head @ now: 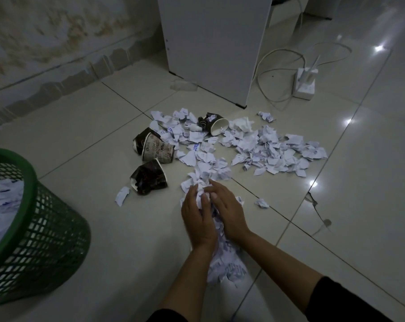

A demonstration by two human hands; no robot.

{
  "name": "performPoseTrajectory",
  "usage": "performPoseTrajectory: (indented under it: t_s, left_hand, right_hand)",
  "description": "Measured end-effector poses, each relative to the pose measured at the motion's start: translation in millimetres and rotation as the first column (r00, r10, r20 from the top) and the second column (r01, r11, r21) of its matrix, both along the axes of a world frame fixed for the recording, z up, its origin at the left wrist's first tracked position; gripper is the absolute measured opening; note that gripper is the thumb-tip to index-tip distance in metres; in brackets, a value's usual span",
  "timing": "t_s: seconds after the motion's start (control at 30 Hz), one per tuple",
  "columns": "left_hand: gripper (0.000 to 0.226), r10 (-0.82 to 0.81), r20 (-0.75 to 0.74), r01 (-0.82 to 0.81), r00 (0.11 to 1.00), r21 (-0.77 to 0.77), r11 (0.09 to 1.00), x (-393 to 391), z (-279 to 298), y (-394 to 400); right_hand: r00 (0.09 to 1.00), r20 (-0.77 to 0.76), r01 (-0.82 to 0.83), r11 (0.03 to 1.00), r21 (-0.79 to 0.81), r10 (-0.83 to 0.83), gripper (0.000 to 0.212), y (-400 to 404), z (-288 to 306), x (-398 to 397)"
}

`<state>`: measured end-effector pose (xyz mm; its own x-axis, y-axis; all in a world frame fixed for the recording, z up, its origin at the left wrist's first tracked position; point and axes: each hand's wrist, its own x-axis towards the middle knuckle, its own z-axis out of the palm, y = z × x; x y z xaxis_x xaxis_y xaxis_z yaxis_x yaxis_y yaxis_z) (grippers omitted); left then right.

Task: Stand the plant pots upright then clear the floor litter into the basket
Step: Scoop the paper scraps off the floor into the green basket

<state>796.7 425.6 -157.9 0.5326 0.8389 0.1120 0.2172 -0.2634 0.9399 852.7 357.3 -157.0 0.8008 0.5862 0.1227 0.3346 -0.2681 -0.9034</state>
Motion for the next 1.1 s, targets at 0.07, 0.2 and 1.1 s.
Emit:
performPoseTrajectory:
  t_s: [0.07, 0.2, 1.1]
  left_hand:
    - [0.063, 0.033, 0.021, -0.032, 0.999, -0.044, 0.999, 0.5, 1.3, 0.3]
    - [0.061, 0.127, 0.081, -0.113, 0.989, -0.161, 0.981, 1.9, 5.3, -1.5]
    - [0.048, 0.174, 0.151, -0.090, 0.973, -0.445, 0.891, -6.0, 109.1, -5.1]
  right_hand:
    - [0.999, -0.033, 0.021, 0.998, 0.063, -0.019, 0.042, 2.7, -1.5, -6.6]
    - [0.991, -0.116, 0.082, 0.981, 0.176, -0.062, 0.046, 10.0, 4.9, -19.5]
    - [0.898, -0.324, 0.358, 0.922, 0.144, -0.298, 0.062, 44.9, 98.8, -21.6]
